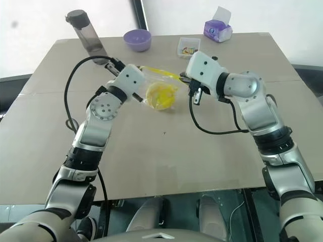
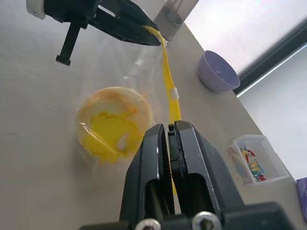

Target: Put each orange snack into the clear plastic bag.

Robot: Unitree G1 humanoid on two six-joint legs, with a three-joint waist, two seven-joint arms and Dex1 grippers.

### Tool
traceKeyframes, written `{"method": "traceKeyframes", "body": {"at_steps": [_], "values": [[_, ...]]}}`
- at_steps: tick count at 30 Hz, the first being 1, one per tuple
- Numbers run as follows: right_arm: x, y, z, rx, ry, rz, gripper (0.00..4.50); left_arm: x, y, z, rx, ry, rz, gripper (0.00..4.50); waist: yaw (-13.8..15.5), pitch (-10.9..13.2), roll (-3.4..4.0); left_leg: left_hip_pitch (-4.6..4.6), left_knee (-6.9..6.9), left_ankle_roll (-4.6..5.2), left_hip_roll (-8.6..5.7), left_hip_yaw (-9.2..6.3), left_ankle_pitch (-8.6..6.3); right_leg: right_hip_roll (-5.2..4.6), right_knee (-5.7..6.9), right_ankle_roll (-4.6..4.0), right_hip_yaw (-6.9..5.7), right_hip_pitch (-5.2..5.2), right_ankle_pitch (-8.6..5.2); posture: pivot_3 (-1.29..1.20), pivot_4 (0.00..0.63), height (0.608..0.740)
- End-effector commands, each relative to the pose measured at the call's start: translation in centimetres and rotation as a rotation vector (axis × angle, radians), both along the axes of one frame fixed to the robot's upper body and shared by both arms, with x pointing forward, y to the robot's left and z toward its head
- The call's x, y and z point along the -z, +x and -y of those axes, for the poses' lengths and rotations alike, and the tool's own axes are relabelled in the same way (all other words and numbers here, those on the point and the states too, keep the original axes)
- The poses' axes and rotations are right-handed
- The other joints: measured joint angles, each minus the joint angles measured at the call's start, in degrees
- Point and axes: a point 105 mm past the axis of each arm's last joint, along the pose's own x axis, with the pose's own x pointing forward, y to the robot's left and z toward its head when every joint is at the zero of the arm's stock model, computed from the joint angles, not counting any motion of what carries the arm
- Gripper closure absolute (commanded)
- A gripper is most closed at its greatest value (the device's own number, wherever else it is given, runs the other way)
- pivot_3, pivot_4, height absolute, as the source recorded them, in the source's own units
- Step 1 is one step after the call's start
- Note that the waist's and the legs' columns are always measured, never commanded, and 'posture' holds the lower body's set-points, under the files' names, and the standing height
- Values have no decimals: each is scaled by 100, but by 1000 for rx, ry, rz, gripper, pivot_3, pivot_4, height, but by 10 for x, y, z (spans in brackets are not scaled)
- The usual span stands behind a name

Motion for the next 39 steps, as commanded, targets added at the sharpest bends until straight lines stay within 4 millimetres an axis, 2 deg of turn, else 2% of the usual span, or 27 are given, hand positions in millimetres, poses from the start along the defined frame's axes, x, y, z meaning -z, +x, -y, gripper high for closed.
{"method": "traceKeyframes", "body": {"at_steps": [1,7,11,15,17,20,22,25,29,34,38,39], "values": [[-15,-5,0,-12,26,56,4306,-25,-19,24,137,-23,107,4500,0,0,0,0,0,0,0,0,0,0,0,0,0,0,0,0,150,740],[-32,5,23,70,39,97,4306,-36,-7,29,105,-97,120,4500,5,1,-1,1,0,0,-1,2,0,1,1,0,1,0,0,0,150,740],[-52,15,46,161,54,163,4306,-63,5,48,128,-123,186,4500,37,2,-4,0,2,0,-4,0,0,0,0,0,-2,2,0,0,150,740],[-57,16,51,182,71,178,4306,-71,7,50,144,-149,213,4500,-20,2,-4,-1,-7,0,-4,3,0,-1,-6,0,0,0,0,0,150,740],[-55,14,50,177,84,164,4306,-62,4,52,170,-136,192,4500,-57,2,-3,3,-22,0,-2,13,0,0,-6,0,12,-7,0,0,150,740],[-46,9,45,149,90,119,4306,-34,-3,52,203,-82,121,4500,-74,2,-2,7,-29,0,2,15,0,3,-4,0,15,-12,0,0,150,740],[-39,4,41,127,96,79,4306,-14,-8,47,208,-48,67,4500,-80,2,-2,6,-28,0,2,15,0,3,-5,0,15,-12,0,0,150,740],[-28,-4,35,88,99,9,4306,4,-14,35,191,-25,7,4500,-60,2,-2,3,-24,0,1,15,0,1,-5,0,16,-12,0,0,150,740],[-17,-14,24,47,117,-49,4306,9,-16,23,156,-14,-12,4500,-5,2,-2,3,-16,0,1,9,0,2,-1,0,11,-9,0,0,150,740],[-11,-21,2,-16,133,-70,4306,1,-16,24,153,-17,6,4500,-1,1,-2,3,-10,0,-1,6,0,1,-1,0,8,-4,0,0,150,740],[-5,-15,-5,-18,89,-36,4306,-1,-18,27,171,-2,18,4500,-6,1,-2,3,-10,0,-1,4,0,2,0,0,6,-4,0,0,150,740],[-5,-14,-5,-15,92,-31,4078,-1,-19,27,172,1,17,4500,-7,1,-2,3,-10,0,-1,5,0,1,0,0,6,-4,0,0,150,740]]}}
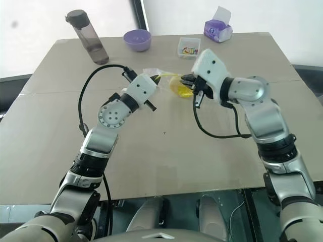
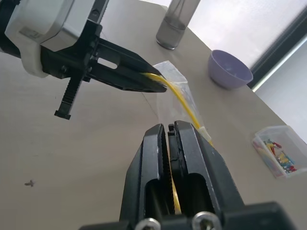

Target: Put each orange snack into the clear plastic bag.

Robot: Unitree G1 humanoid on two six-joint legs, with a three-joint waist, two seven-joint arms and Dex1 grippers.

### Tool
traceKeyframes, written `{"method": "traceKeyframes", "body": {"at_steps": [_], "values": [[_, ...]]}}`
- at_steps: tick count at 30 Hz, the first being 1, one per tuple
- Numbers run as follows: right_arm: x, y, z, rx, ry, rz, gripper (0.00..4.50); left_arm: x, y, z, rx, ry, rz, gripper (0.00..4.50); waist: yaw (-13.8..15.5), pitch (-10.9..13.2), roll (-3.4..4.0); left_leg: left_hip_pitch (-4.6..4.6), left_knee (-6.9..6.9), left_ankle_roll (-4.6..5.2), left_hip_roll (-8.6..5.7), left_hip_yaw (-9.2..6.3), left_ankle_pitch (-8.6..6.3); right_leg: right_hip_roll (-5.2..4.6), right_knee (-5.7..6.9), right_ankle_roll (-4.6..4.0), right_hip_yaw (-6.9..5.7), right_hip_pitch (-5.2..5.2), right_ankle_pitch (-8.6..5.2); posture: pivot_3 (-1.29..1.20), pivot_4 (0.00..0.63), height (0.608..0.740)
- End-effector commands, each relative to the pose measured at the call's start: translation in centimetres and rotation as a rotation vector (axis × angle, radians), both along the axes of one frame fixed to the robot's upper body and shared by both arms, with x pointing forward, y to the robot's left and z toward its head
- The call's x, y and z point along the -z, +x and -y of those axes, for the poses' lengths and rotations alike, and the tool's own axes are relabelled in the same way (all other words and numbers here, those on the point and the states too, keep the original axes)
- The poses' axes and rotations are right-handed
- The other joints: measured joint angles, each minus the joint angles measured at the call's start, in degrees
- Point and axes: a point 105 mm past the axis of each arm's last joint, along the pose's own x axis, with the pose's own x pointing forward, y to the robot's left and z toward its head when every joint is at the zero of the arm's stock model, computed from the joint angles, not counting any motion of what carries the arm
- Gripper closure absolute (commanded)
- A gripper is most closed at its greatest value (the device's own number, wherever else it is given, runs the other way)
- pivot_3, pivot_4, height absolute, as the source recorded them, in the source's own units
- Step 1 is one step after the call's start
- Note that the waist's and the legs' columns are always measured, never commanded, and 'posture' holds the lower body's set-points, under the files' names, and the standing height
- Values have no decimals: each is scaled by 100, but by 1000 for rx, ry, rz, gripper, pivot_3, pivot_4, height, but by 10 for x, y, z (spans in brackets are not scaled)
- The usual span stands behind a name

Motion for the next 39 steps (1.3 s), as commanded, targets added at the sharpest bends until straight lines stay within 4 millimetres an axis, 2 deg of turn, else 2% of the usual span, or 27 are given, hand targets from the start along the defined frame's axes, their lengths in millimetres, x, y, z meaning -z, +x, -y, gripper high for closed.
{"method": "traceKeyframes", "body": {"at_steps": [1,3,4,12,18,38,39], "values": [[-12,2,-2,-2,3,75,3773,-21,-8,5,33,-1,82,4500,0,0,0,0,0,0,0,1,0,0,0,0,0,0,0,0,150,740],[-14,6,-1,10,1,105,3064,-21,-9,5,37,4,83,4500,-1,0,0,0,0,0,0,0,0,-1,-1,0,0,0,0,0,150,740],[-15,9,-1,20,1,115,2520,-22,-9,5,39,7,86,4500,-2,0,0,0,0,0,0,0,0,0,0,0,0,0,0,0,150,740],[-17,20,1,35,-8,142,2520,-23,-13,5,59,86,133,4500,-12,0,0,0,0,0,0,0,0,0,0,0,0,-1,0,0,150,740],[-11,26,2,38,-31,145,2520,-23,-15,5,65,106,149,4500,-9,0,0,0,0,0,0,0,0,0,-1,0,0,0,0,0,150,740],[-9,29,4,34,-39,140,2520,-24,-18,6,72,113,152,4500,-16,0,0,0,0,0,0,1,0,0,0,0,0,0,0,0,150,740],[-9,30,4,34,-40,140,2755,-24,-17,6,70,114,153,4500,-15,0,0,0,0,0,0,1,0,0,0,0,0,0,0,0,150,740]]}}
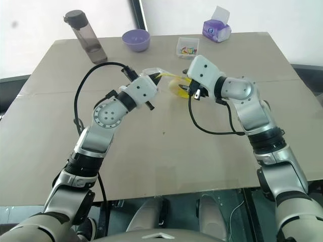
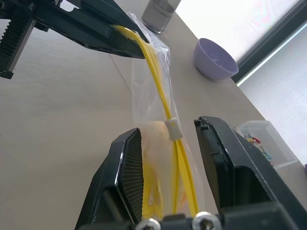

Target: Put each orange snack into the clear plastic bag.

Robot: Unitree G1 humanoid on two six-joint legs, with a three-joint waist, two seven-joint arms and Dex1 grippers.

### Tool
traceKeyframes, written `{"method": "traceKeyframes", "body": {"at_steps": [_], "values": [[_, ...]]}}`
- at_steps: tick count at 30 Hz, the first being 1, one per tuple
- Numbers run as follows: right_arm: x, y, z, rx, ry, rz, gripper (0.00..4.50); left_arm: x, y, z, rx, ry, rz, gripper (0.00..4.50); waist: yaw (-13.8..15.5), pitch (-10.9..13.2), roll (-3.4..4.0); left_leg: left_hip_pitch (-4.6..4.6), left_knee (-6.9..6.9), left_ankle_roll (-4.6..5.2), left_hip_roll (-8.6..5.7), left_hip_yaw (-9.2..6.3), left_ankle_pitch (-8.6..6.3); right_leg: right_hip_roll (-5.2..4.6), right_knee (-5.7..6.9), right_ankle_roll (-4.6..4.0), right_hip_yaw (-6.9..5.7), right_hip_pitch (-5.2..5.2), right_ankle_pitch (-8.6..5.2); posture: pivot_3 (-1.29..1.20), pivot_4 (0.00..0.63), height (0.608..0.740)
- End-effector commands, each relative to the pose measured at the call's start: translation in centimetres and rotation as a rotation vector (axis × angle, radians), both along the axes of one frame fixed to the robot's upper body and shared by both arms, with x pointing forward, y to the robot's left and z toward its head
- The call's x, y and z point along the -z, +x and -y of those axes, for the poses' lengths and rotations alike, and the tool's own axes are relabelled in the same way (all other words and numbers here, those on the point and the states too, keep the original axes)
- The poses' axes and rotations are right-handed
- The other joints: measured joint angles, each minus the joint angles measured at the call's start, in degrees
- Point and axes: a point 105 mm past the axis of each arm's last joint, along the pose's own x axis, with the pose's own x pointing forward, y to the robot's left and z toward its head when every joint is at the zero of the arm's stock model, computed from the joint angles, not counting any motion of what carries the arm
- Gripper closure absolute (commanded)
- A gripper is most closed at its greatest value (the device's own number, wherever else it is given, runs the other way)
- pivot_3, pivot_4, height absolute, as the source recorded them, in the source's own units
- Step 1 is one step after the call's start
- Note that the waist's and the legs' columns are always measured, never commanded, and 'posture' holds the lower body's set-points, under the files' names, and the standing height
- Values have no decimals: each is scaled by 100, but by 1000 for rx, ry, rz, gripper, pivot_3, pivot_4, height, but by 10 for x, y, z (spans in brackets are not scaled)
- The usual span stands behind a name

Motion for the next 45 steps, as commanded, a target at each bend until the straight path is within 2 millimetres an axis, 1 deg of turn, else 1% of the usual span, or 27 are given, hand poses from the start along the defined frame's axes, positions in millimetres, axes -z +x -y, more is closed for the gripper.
{"method": "traceKeyframes", "body": {"at_steps": [1,2,4,5,19,20,21,22,32,35,36,37,45], "values": [[-18,-1,-1,-14,9,63,3038,-15,-8,4,26,4,64,4500,0,0,0,0,0,0,0,0,0,0,0,0,0,0,0,0,150,740],[-18,-1,-1,-13,9,64,3279,-15,-8,4,25,4,63,4500,0,0,0,0,0,0,0,0,0,0,0,0,0,0,0,0,150,740],[-18,-1,-1,-13,9,65,4241,-14,-8,4,24,5,62,4500,-1,0,0,0,0,0,0,0,0,0,0,0,0,0,0,0,150,740],[-18,-1,-1,-11,10,67,4383,-14,-8,4,24,5,62,4500,-1,0,0,0,0,0,0,0,0,0,0,0,0,0,0,0,150,740],[-18,-5,0,-19,16,52,4383,-11,-7,5,31,7,52,4500,0,0,0,0,0,0,0,0,0,0,0,0,0,0,0,0,150,740],[-19,-5,-1,-18,23,60,3772,-11,-7,5,31,6,52,4500,0,0,0,0,0,0,0,0,0,0,0,0,0,0,0,0,150,740],[-20,-4,-1,-15,29,66,3467,-10,-7,5,31,6,51,4500,0,0,0,0,0,0,0,0,0,0,0,0,0,0,0,0,150,740],[-21,-4,-1,-14,27,71,3059,-10,-7,5,31,6,50,4500,0,0,0,0,0,0,0,0,0,0,0,0,0,0,0,0,150,740],[-26,-7,-4,-32,19,89,3059,-7,-6,6,29,11,46,4500,0,0,0,0,0,0,0,0,0,0,0,0,0,0,0,0,150,740],[-25,-7,-5,-34,18,85,3884,-7,-7,7,30,10,46,4500,1,0,0,0,0,0,0,0,0,0,0,0,0,0,0,0,150,740],[-24,-7,-5,-35,16,83,4386,-6,-7,7,30,10,45,4500,1,0,0,0,0,0,0,0,0,0,0,0,0,0,0,0,150,740],[-24,-7,-4,-35,14,82,4451,-6,-7,7,31,11,45,4500,1,0,0,0,0,0,0,0,0,0,0,0,0,0,0,0,150,740],[-22,-5,-2,-16,7,84,4451,-6,-6,6,20,14,48,4500,0,0,0,0,0,0,0,0,0,0,0,0,0,0,0,0,150,740]]}}
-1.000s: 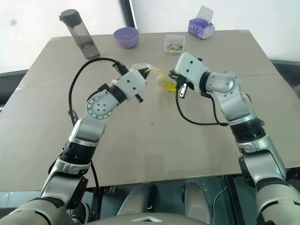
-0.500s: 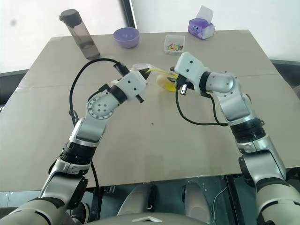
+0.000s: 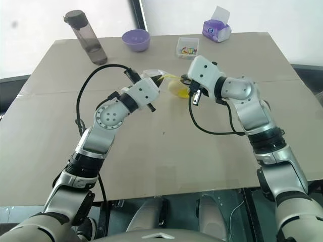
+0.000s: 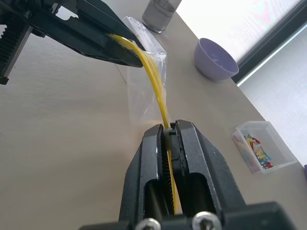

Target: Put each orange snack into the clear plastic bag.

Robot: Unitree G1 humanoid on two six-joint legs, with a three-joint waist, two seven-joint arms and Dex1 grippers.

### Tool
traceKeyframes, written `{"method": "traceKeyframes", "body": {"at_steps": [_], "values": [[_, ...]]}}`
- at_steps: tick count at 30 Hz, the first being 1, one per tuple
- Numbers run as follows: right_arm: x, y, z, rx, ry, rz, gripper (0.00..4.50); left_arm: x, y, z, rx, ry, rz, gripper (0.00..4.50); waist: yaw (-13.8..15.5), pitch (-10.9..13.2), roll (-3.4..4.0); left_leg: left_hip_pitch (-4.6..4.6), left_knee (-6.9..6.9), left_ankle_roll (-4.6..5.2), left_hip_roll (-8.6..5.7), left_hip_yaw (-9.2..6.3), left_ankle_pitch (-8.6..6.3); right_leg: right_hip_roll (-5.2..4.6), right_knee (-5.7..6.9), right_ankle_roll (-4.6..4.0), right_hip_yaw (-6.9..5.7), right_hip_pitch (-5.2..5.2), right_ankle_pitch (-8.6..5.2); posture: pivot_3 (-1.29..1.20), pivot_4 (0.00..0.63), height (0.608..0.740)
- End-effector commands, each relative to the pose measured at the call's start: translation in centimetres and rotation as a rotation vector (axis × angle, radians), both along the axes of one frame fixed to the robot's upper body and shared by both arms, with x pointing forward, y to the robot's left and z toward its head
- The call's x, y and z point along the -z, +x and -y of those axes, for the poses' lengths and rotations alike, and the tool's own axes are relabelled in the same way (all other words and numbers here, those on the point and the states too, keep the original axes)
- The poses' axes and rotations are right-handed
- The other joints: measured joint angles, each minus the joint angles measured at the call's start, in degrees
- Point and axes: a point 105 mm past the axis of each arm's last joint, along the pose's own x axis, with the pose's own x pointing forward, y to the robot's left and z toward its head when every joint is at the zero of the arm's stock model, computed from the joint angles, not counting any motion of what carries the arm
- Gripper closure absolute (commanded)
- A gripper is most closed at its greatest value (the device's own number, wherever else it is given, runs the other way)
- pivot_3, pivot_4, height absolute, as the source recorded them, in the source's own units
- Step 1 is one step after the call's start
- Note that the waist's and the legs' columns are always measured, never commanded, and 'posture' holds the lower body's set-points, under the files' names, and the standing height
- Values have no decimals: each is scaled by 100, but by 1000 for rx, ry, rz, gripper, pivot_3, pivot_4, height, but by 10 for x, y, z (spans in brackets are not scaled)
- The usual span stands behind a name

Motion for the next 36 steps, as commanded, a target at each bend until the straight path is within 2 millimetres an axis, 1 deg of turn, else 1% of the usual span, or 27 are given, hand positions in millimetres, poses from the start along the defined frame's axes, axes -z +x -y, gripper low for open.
{"method": "traceKeyframes", "body": {"at_steps": [1,3,7,12,14,24,30,33,36], "values": [[-21,-5,-1,-14,9,81,4451,-11,-4,0,-3,1,57,4500,0,0,0,0,0,0,0,0,0,0,0,0,0,0,0,0,150,740],[-20,-4,0,-6,5,79,4451,-11,0,-8,-49,-6,56,4500,0,0,0,0,0,0,0,0,0,0,0,0,0,0,0,0,150,740],[-18,-2,2,5,-1,75,4451,-13,15,-38,-222,-24,52,4500,-4,0,0,0,0,0,0,0,0,1,1,0,0,0,0,0,150,740],[-15,-1,6,20,-18,69,4451,-14,22,-59,-338,-34,46,4500,1,0,0,0,0,0,0,0,0,0,1,0,0,0,0,0,150,740],[-14,0,8,29,-25,67,4451,-13,24,-63,-365,-40,36,4500,0,0,0,0,0,0,0,-1,0,1,1,0,0,0,0,0,150,740],[-9,4,16,69,-53,59,4451,-12,23,-61,-366,-34,30,4500,1,0,0,0,0,0,0,0,0,0,1,0,0,0,0,0,150,740],[-6,11,30,137,-87,50,4451,-13,23,-60,-360,-31,32,4500,3,0,0,0,0,0,0,0,0,0,0,0,0,0,0,0,150,740],[0,14,41,177,-116,26,4451,-13,24,-57,-352,-32,31,4500,4,0,0,0,0,0,0,0,0,0,1,0,0,0,0,0,150,740],[4,14,47,196,-138,10,4451,-13,24,-56,-347,-32,31,4500,8,0,0,0,0,0,0,0,0,0,0,0,0,0,0,0,150,740]]}}
